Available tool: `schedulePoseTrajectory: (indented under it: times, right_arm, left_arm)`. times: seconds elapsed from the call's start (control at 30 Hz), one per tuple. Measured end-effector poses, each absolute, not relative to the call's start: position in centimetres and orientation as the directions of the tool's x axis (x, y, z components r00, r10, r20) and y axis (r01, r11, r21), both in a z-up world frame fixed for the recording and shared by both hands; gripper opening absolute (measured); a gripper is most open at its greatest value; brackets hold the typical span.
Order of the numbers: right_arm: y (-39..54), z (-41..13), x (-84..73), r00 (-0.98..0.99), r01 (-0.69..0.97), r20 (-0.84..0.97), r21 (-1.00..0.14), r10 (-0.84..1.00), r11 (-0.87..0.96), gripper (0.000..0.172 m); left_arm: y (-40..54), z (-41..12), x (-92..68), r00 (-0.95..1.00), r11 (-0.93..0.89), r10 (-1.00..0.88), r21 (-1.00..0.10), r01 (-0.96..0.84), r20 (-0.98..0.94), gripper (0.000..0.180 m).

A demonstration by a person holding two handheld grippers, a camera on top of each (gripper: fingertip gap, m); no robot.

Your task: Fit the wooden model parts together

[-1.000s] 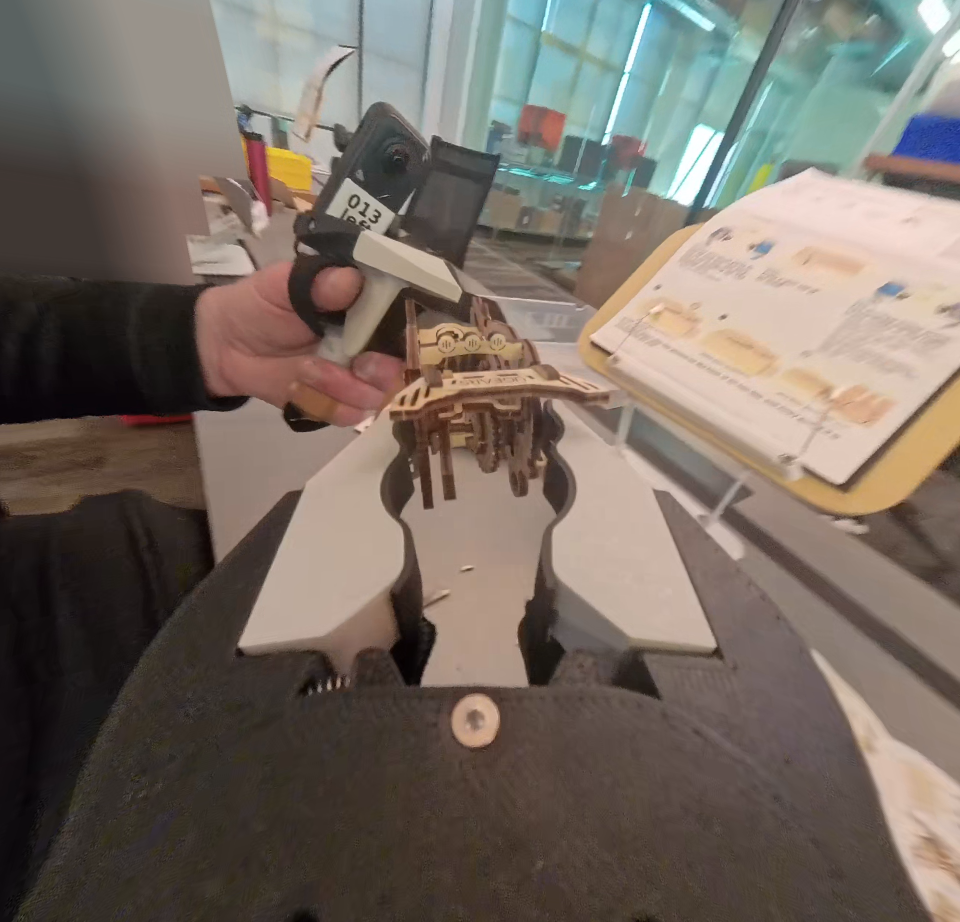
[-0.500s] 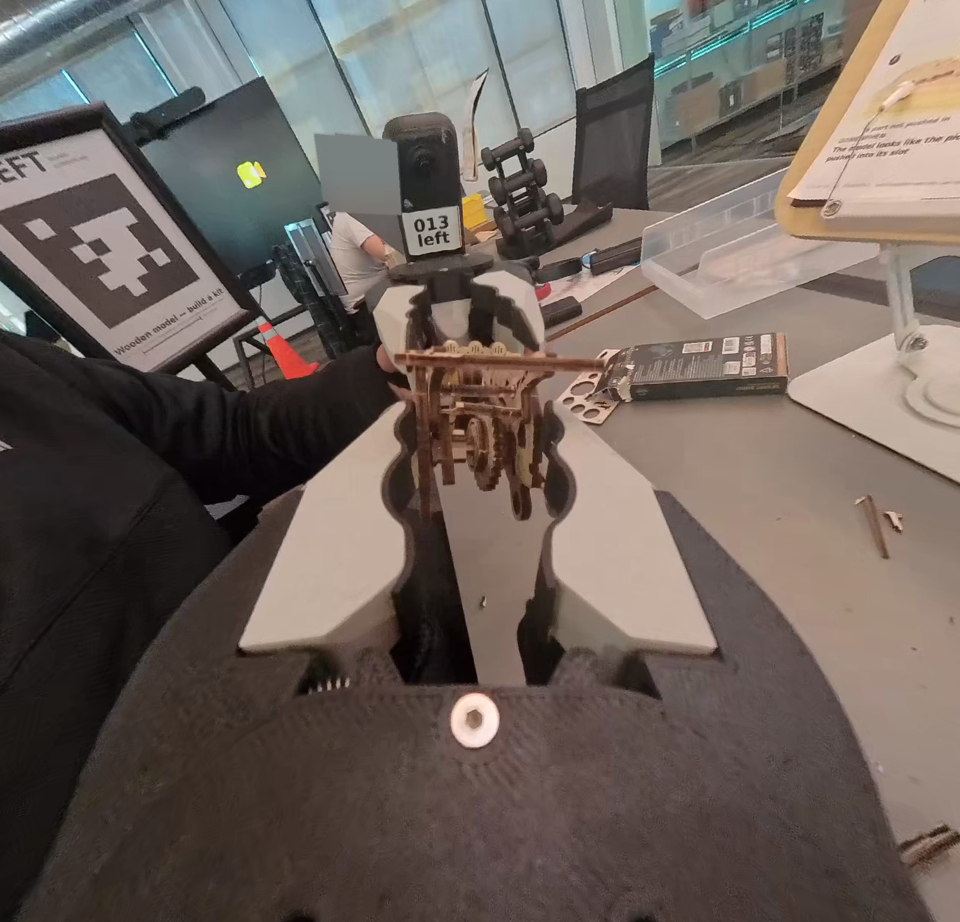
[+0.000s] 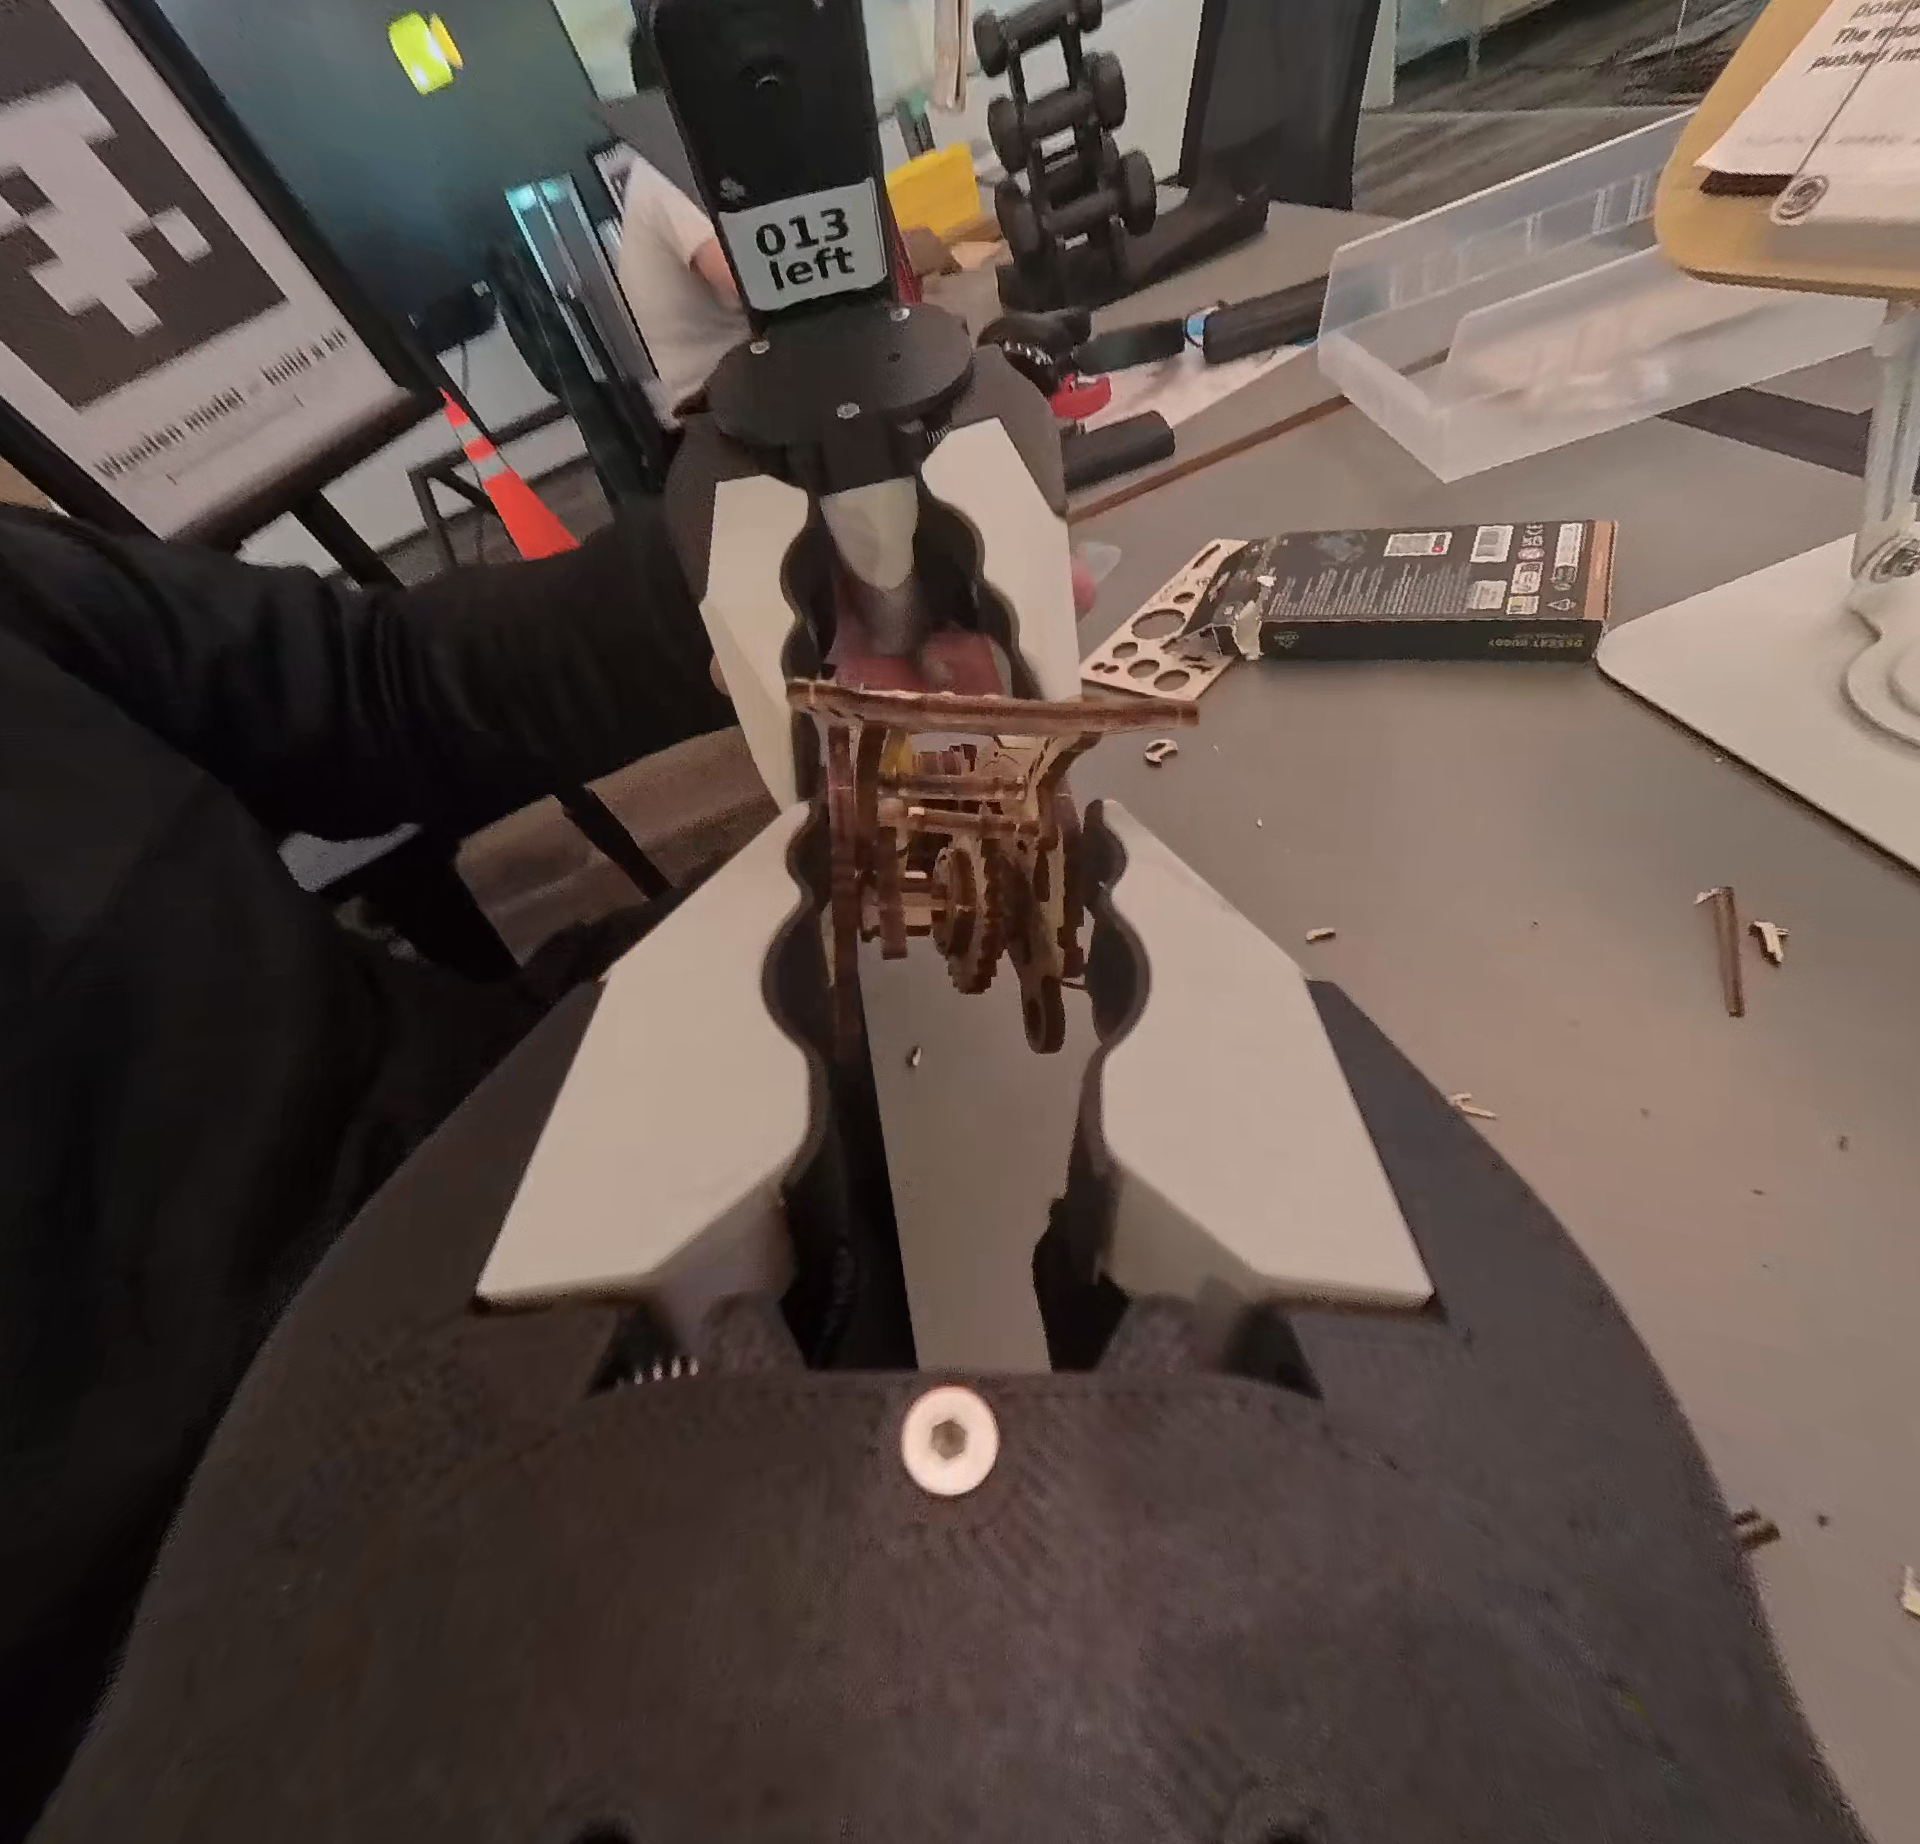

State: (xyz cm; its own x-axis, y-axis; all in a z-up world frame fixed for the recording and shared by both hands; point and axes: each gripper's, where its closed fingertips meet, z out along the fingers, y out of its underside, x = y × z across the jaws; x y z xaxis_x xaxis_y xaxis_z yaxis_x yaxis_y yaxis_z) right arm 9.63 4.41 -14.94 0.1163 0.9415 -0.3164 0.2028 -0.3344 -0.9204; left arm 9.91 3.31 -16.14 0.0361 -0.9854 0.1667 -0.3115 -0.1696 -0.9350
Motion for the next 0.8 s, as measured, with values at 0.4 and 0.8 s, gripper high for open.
schedulePoseTrajectory:
  times: [0.4,0.8]
  right_arm:
    - [9.3,-14.8,12.4,0.382,0.095,-0.199,-0.963,0.902,-0.253,0.057]
    - [13.9,-20.4,17.8,0.65,0.119,-0.177,-0.937,0.739,-0.329,0.044]
  left_arm:
    - [7.9,-19.1,8.4,0.208,-0.244,-0.96,-0.931,-0.273,0.19,0.045]
    - [17.1,-33.0,-1.8,0.81,-0.558,-0.583,-0.694,-0.455,-0.061,0.045]
